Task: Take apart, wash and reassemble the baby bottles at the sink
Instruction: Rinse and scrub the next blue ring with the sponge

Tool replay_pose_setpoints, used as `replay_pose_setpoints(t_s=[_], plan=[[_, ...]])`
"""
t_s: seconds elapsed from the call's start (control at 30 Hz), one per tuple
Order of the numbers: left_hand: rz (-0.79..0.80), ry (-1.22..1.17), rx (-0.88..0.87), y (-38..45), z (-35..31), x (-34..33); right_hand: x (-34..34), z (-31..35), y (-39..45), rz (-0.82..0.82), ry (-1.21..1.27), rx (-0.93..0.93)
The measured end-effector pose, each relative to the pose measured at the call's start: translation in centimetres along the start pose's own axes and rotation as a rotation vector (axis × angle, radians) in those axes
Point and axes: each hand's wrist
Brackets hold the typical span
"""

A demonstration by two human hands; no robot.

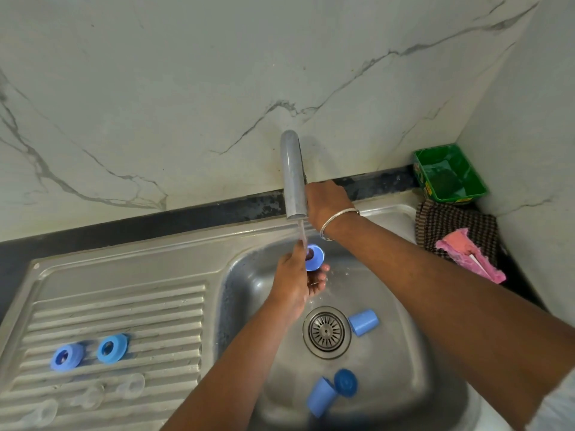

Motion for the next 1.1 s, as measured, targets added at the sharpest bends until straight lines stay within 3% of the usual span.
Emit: replay_pose_setpoints(t_s=[0.13,0.27,0.4,0.57,0.77,0.97,1.1], plan=[[0.039,-0.258,0.248,0.3,-1.7,-0.4,-0.1,-0.1,0.0,-0.007,0.005,-0.002],[0.092,-0.266,0.393,0.3,-2.1,-0.5,-0.2,-0.3,0.1,-0.012,0.012,0.005],[0.12,-0.242,0.427,0.2,-1.7,-1.0,-0.4,-0.4,0.2,-0.008,0.016,0.007],[0.011,-0.332,0.375,1.6,-1.9,-0.4,-0.4,-0.3,0.2,-0.014,0.013,0.009],[0.105,-0.257,0.476,0.7,-0.6,0.0,-0.6,-0.4,0.2,-0.009,0.038,-0.002],[-0.092,0.082,0.302,1.2,0.0,-0.6,-1.8,-1.4,0.9,-0.091,0.184,-0.038],[-0.082,0.307,-0.016,1.3,-0.2,-0.3,-2.8,-2.3,1.4,-0.138,0.294,-0.063]])
Point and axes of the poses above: each hand's wrist, its own y-axis towards the middle knuckle, its own x-axis out of the back of the hand, z = x × y, and after that the axes turned 4 degrees about -z, right-handed
